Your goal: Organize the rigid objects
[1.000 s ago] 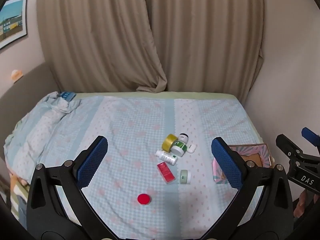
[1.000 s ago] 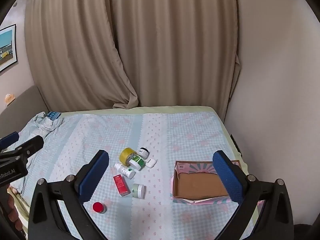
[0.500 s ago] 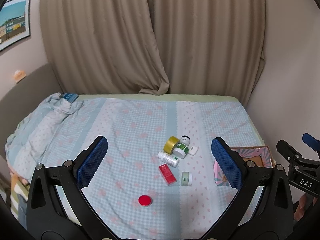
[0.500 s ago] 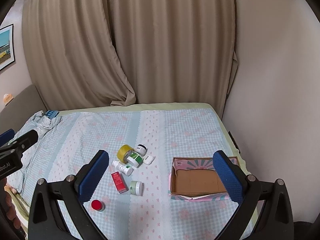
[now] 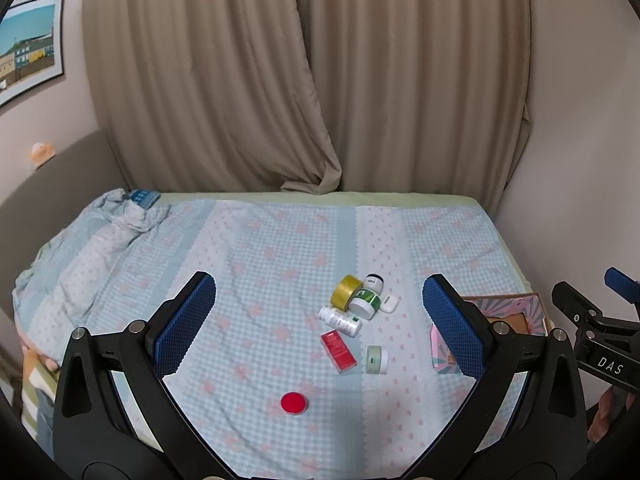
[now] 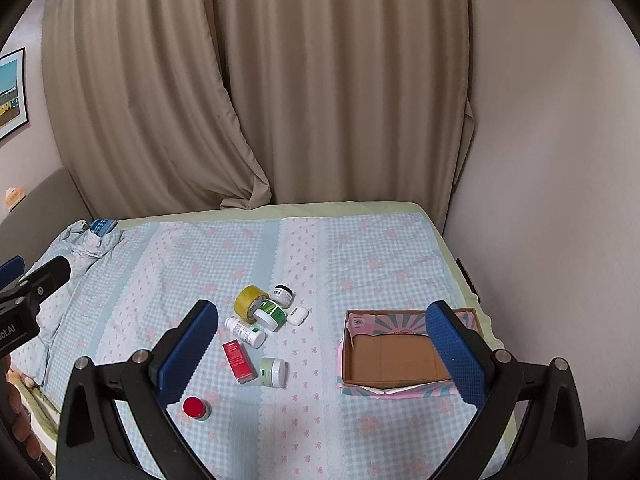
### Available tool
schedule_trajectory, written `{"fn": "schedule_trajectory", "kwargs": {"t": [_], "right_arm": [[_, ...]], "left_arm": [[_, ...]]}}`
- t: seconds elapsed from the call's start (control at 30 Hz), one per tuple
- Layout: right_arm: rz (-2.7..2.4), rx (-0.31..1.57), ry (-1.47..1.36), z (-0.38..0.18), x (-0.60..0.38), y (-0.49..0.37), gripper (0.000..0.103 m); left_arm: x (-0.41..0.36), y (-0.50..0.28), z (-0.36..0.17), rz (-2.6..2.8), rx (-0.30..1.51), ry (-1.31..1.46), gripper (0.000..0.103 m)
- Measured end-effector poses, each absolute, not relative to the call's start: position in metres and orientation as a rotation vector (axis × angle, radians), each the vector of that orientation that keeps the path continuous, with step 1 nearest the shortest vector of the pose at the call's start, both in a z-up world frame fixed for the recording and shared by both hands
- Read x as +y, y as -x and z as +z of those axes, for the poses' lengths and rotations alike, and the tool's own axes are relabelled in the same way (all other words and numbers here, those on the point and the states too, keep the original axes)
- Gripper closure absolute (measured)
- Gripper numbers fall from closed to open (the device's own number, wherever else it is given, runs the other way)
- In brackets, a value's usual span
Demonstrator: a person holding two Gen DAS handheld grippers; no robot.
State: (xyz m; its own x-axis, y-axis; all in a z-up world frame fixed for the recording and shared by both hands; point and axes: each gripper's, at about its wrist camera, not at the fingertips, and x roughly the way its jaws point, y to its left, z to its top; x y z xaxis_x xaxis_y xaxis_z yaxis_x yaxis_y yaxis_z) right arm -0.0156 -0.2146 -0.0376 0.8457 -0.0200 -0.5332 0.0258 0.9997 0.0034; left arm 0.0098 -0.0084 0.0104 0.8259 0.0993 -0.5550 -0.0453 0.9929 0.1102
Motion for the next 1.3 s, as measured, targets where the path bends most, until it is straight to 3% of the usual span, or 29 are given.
{"fn": "schedule_trajectory", "kwargs": {"t": [0.7, 1.1, 1.3], "right_arm": [[0.006, 0.582, -0.048, -0.037, -0.216, 0.017, 0.0], [0.03, 0.617, -0.02, -0.04, -0.216, 0.005, 0.0], [0.054, 0.731, -0.006, -0.052, -0.215, -0.015, 0.0]], "left_arm": [[-0.009, 0.006, 0.005, 0.098, 0.529, -0.065, 0.0], [-0.002, -0.002, -0.006, 0.059, 0.601, 0.001, 0.0], [0.009, -0.022, -0.028, 0.055, 0.662, -0.058, 0.0]]}}
